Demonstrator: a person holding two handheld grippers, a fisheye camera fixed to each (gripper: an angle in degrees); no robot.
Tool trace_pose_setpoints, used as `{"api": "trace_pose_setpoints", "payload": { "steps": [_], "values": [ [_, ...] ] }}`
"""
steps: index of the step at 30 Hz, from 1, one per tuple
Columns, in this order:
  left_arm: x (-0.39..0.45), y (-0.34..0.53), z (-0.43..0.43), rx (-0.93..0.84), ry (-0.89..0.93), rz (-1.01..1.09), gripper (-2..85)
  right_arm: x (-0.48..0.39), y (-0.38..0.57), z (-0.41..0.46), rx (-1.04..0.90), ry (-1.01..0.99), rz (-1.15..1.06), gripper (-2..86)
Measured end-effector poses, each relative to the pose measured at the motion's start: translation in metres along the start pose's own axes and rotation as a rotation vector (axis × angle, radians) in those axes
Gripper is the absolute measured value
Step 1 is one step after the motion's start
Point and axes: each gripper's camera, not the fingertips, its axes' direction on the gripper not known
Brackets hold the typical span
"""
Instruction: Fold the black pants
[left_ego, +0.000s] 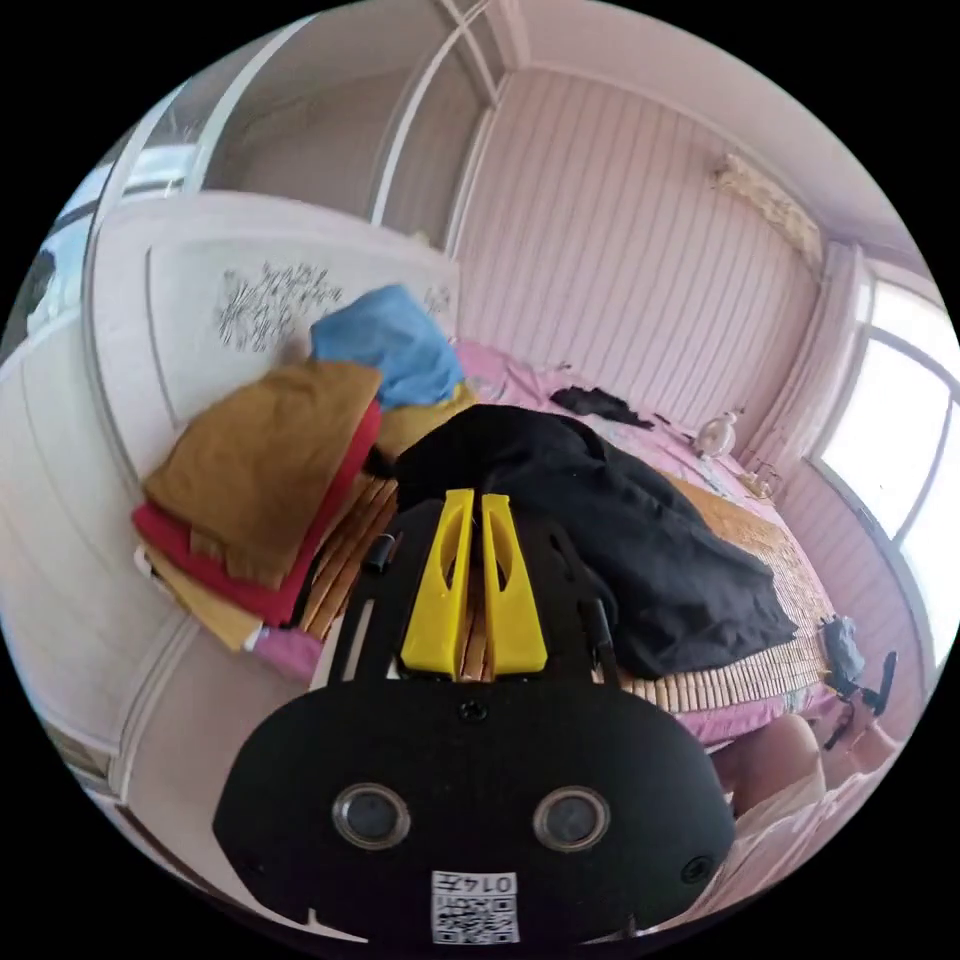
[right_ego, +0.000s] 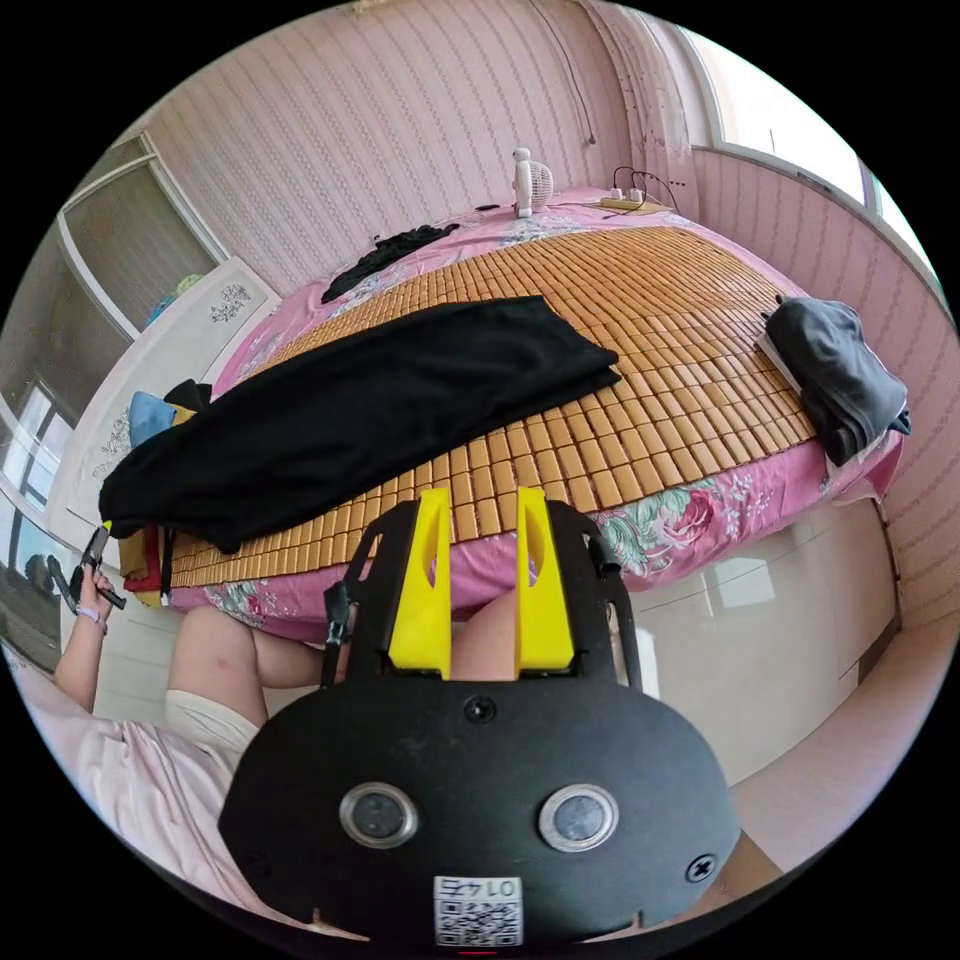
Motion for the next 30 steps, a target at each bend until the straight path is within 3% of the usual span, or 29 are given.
{"api": "trace_pose_setpoints", "payload": {
  "steps": [2, 5, 9, 18, 23, 30],
  "values": [
    [-0.046, 0.050, 0.014, -0.232, -0.047, -0.145, -0.9, 0.002, 0.008, -0.001, -0.026, -0.004, 0.007, 10.2],
    [-0.074, 0.095, -0.003, -0.260, -0.032, -0.261, -0.9, 0.003, 0.015, -0.013, -0.001, -0.004, 0.001, 10.5],
    [-0.076, 0.113, -0.024, -0.268, -0.008, -0.253, -0.8, 0.004, 0.017, -0.021, -0.012, -0.019, 0.010, 10.8],
    [0.005, 0.117, -0.050, -0.255, 0.196, 0.059, 0.2, -0.022, 0.034, -0.025, -0.010, -0.069, -0.018, 10.7],
    [0.090, 0.148, -0.060, -0.266, 0.088, 0.389, 5.2, -0.038, 0.051, -0.041, 0.083, 0.027, -0.017, 10.4],
    [0.117, 0.173, -0.085, -0.216, 0.165, 0.429, 6.3, -0.065, 0.089, -0.071, 0.233, 0.069, -0.093, 9.5]
  ]
}}
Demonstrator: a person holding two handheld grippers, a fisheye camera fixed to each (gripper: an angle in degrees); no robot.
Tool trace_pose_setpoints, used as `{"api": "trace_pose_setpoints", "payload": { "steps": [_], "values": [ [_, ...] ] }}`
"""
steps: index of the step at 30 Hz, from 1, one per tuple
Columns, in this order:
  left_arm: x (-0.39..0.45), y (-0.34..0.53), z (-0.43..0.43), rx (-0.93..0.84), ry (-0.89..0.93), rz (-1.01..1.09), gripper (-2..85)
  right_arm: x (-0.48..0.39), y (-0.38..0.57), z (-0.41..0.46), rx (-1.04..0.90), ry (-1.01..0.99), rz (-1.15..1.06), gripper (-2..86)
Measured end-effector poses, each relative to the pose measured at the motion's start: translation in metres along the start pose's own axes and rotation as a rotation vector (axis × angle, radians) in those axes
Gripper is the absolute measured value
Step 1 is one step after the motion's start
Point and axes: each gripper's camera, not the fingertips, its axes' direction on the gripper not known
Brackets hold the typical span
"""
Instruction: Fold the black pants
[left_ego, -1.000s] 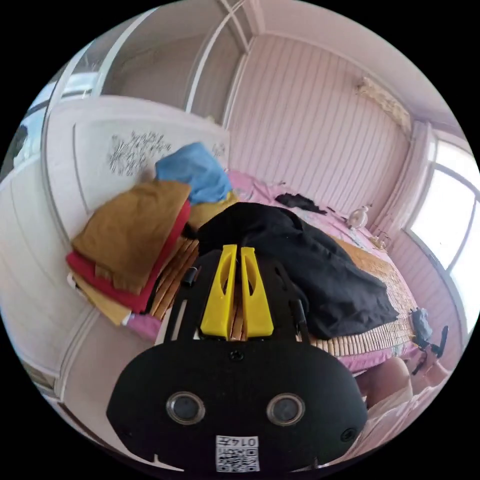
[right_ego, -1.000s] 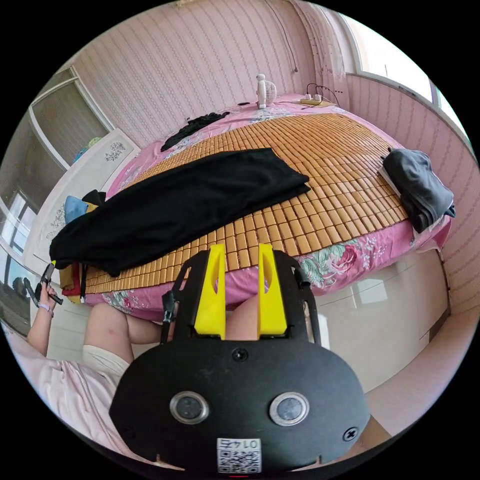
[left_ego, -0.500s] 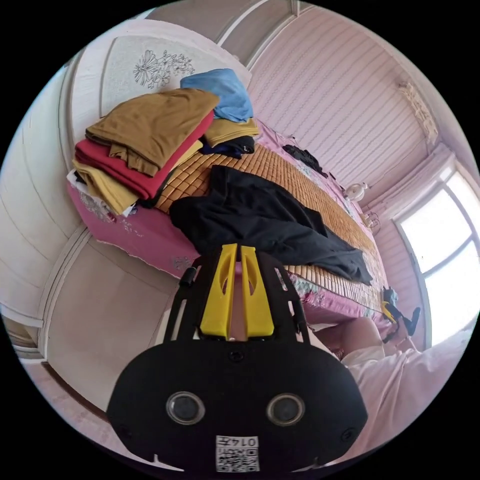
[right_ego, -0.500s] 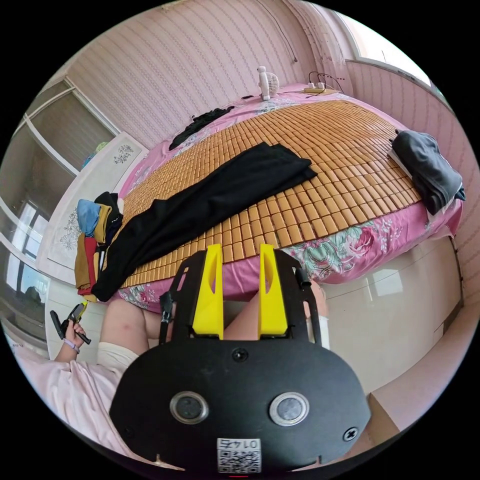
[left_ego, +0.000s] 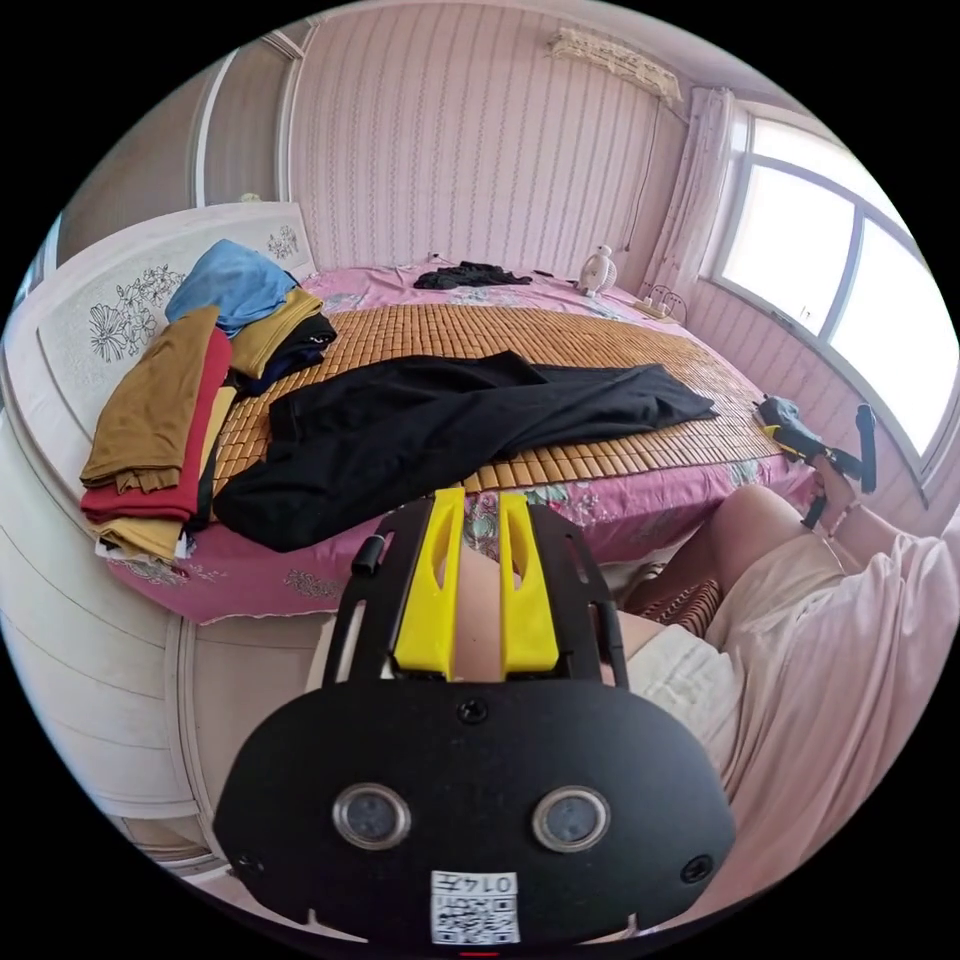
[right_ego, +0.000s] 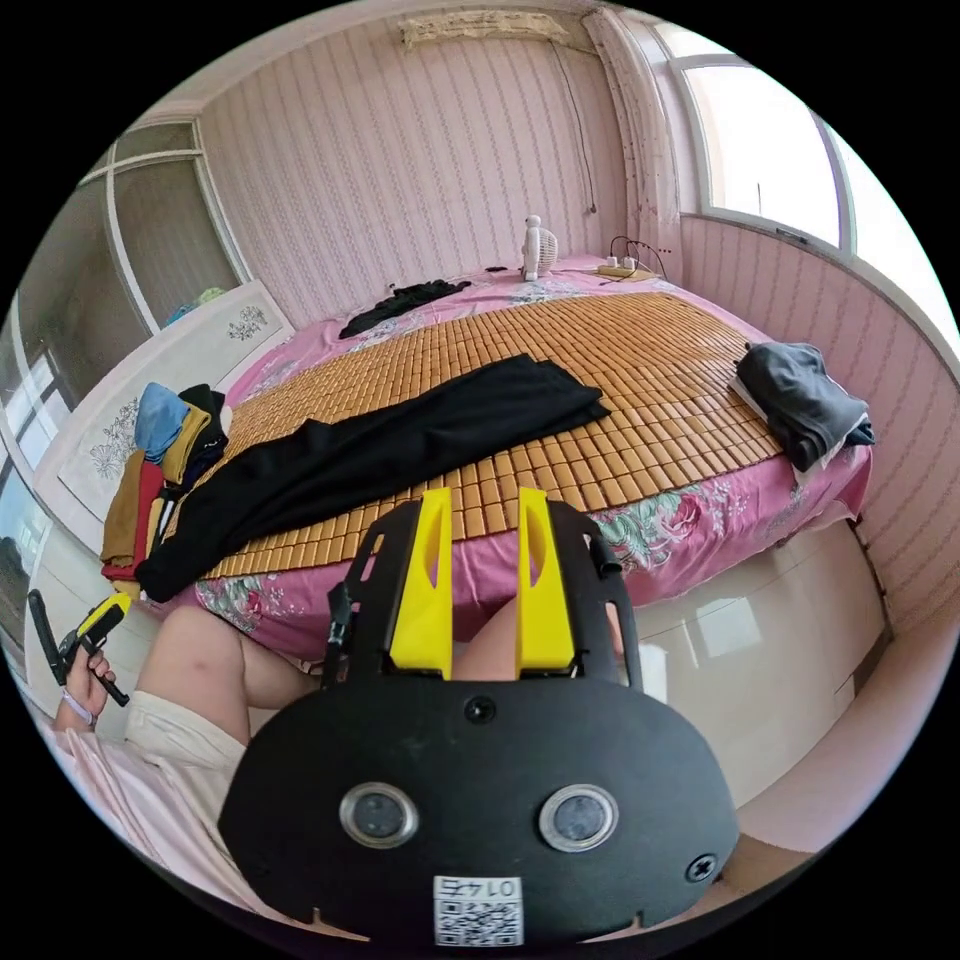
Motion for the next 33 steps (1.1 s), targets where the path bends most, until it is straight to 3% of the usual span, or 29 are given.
{"api": "trace_pose_setpoints", "payload": {
  "steps": [9, 16, 21, 27, 33],
  "values": [
    [0.036, 0.010, -0.019, 0.075, 0.027, 0.034, 7.4, -0.051, 0.029, -0.014, 0.042, -0.129, -0.258, 6.9],
    [0.067, 0.007, -0.002, 0.048, 0.042, 0.122, 8.0, -0.075, 0.043, 0.003, -0.040, -0.015, -0.402, 5.4],
    [0.074, -0.004, 0.014, 0.025, 0.041, 0.167, 8.5, -0.066, 0.038, 0.006, -0.016, 0.005, -0.337, 4.4],
    [0.034, -0.018, 0.024, 0.051, -0.029, 0.076, 8.9, -0.024, 0.016, 0.022, -0.061, -0.161, -0.159, 4.8],
    [-0.019, -0.018, 0.045, -0.024, -0.132, 0.006, 10.4, 0.012, -0.014, 0.048, -0.012, -0.133, -0.036, 12.5]
  ]
}}
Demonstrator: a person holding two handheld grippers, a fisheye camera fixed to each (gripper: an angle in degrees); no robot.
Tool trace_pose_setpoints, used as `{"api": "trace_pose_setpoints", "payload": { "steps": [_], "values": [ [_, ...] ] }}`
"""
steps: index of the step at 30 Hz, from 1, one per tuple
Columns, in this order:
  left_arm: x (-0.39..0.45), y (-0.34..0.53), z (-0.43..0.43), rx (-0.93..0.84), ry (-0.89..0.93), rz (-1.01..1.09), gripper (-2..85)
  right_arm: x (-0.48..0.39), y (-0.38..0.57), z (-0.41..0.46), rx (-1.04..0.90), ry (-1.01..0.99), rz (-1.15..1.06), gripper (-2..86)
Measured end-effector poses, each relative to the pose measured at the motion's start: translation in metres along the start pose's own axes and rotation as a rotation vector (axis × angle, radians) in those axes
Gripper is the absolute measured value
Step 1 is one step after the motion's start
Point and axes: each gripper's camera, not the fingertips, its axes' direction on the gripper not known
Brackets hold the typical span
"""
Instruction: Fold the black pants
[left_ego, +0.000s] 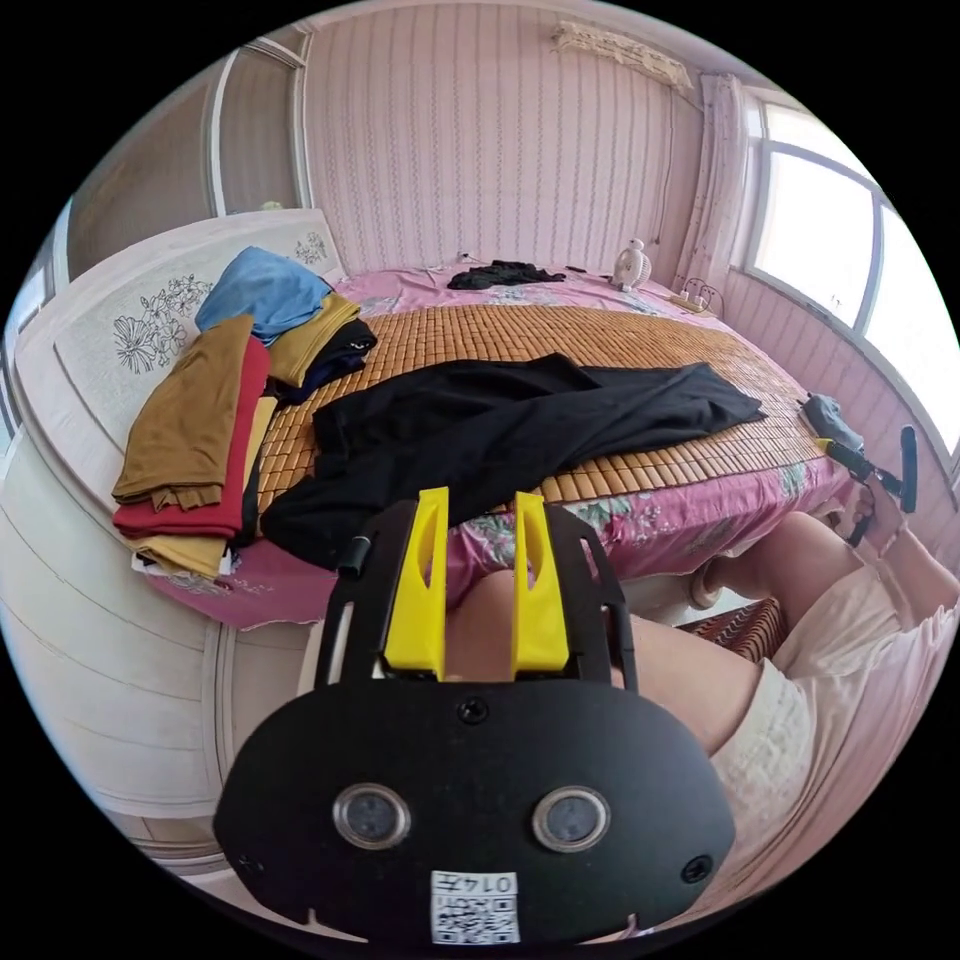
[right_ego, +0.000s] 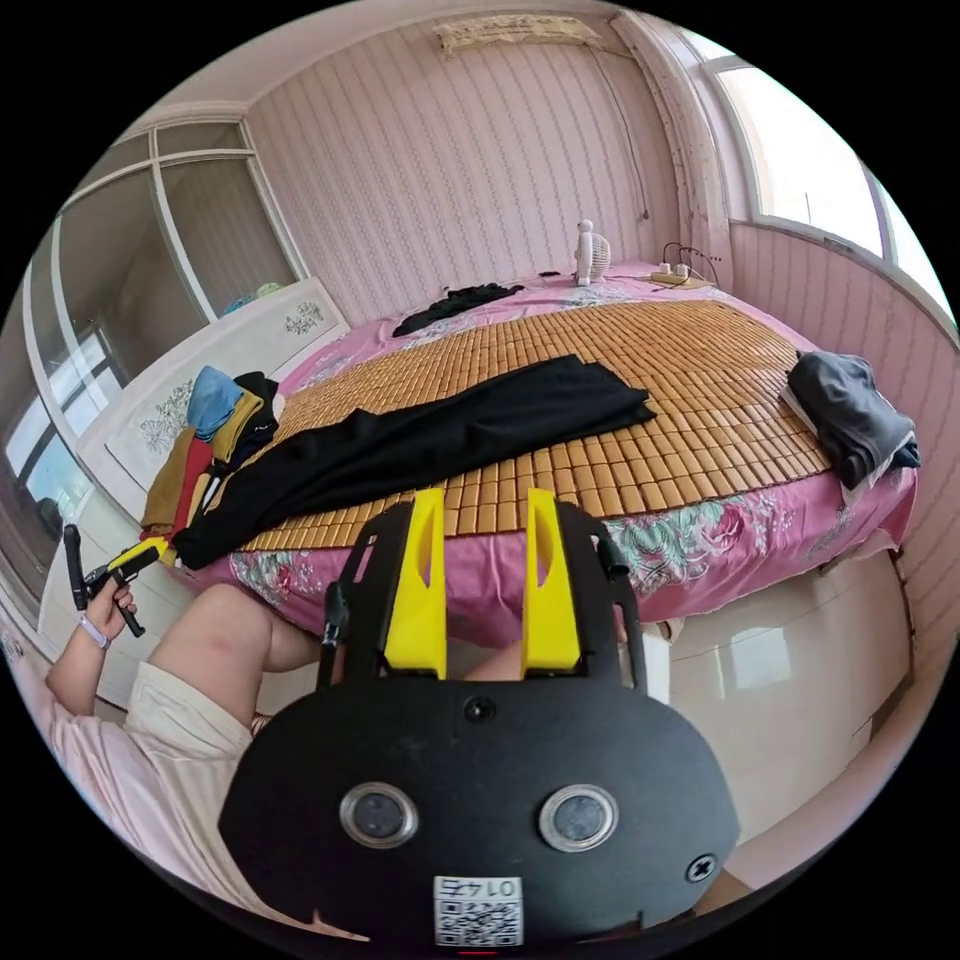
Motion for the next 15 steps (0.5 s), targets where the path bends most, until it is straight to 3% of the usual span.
{"api": "trace_pose_setpoints", "payload": {
  "steps": [11, 15],
  "values": [
    [-0.038, -0.030, 0.110, -0.185, 0.027, -0.017, 11.7, 0.010, -0.153, 0.138, -0.075, -0.042, 0.043, 13.7],
    [-0.044, -0.046, 0.155, -0.246, 0.041, -0.027, 11.7, 0.025, -0.193, 0.215, -0.153, -0.007, 0.194, 12.8]
  ]
}}
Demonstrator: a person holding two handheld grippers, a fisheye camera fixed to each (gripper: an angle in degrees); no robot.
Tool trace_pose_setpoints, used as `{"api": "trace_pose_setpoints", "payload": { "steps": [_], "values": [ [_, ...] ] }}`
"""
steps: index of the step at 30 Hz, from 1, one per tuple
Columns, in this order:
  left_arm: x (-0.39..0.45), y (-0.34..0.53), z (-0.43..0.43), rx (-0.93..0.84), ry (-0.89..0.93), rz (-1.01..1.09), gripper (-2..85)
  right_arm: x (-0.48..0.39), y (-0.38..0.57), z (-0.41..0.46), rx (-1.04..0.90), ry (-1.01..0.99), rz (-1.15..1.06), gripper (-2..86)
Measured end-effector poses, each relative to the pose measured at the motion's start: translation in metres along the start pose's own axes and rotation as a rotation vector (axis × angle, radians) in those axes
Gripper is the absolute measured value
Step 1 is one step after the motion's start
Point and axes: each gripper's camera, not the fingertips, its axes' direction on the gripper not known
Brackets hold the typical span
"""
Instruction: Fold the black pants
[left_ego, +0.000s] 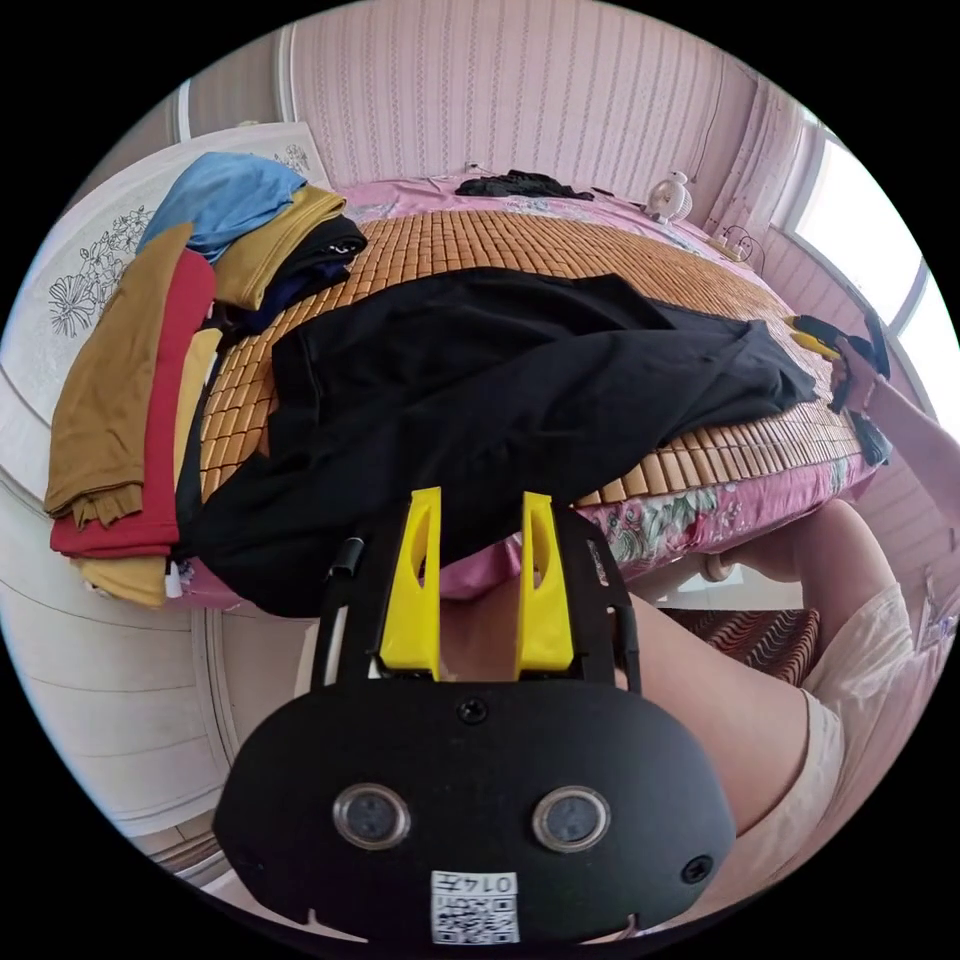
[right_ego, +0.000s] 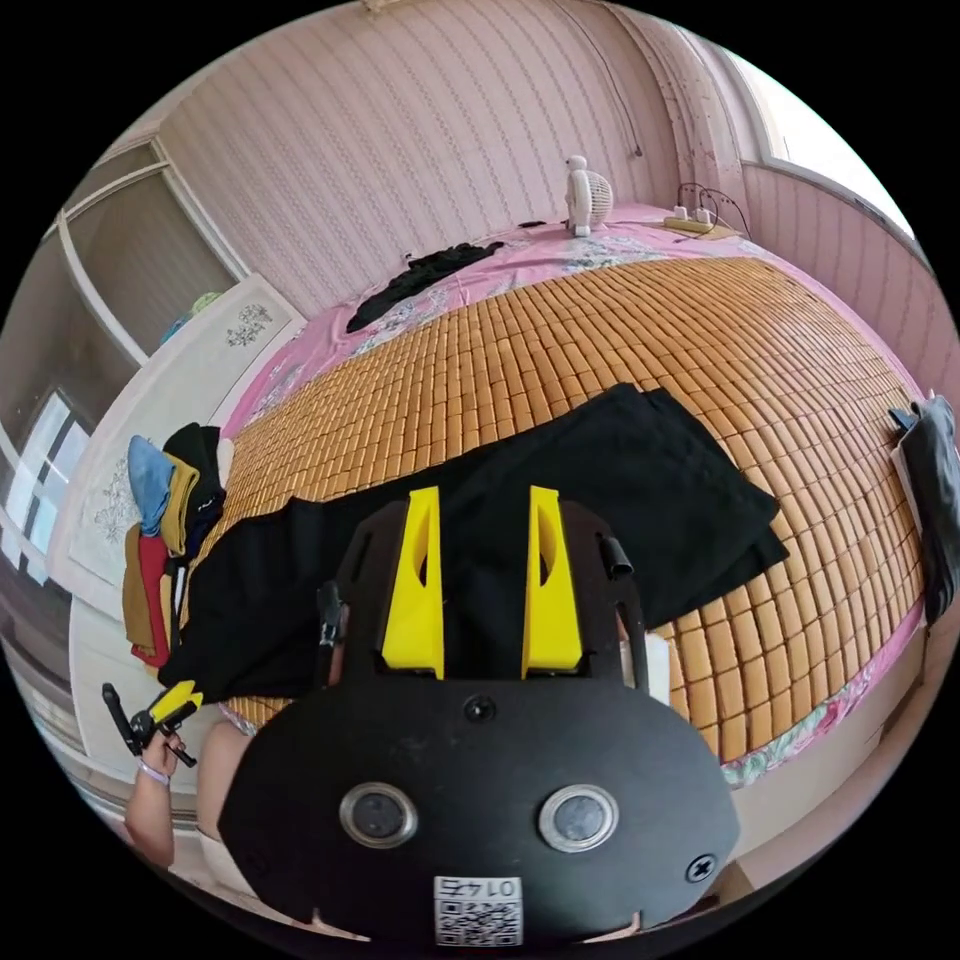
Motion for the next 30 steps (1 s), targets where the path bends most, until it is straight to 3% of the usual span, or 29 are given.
{"api": "trace_pose_setpoints", "payload": {
  "steps": [4, 8, 13, 17, 21, 25, 30],
  "values": [
    [-0.006, -0.020, 0.031, -0.038, -0.007, 0.009, 11.7, 0.010, -0.027, 0.051, -0.068, 0.025, 0.088, 10.5],
    [-0.016, -0.027, 0.040, -0.031, 0.027, -0.003, 11.0, 0.014, -0.038, 0.057, -0.069, -0.059, 0.063, 2.5],
    [-0.018, -0.030, 0.047, -0.043, 0.041, 0.000, 10.1, 0.026, -0.002, -0.063, 0.326, -0.345, -0.119, 0.6],
    [-0.015, -0.027, 0.034, 0.030, 0.121, -0.004, 6.7, 0.056, 0.061, -0.119, 0.280, -0.093, -0.153, 0.5],
    [-0.016, -0.023, 0.010, 0.159, 0.201, 0.007, 5.7, 0.108, 0.118, -0.114, -0.007, 0.122, 0.011, 0.9],
    [-0.028, -0.036, -0.003, 0.137, 0.093, 0.020, 6.1, 0.121, 0.110, -0.121, 0.043, 0.282, 0.117, 1.1],
    [-0.060, -0.078, 0.012, 0.080, -0.025, -0.049, 5.1, 0.062, 0.048, -0.063, 0.014, 0.220, -0.163, 0.3]
  ]
}}
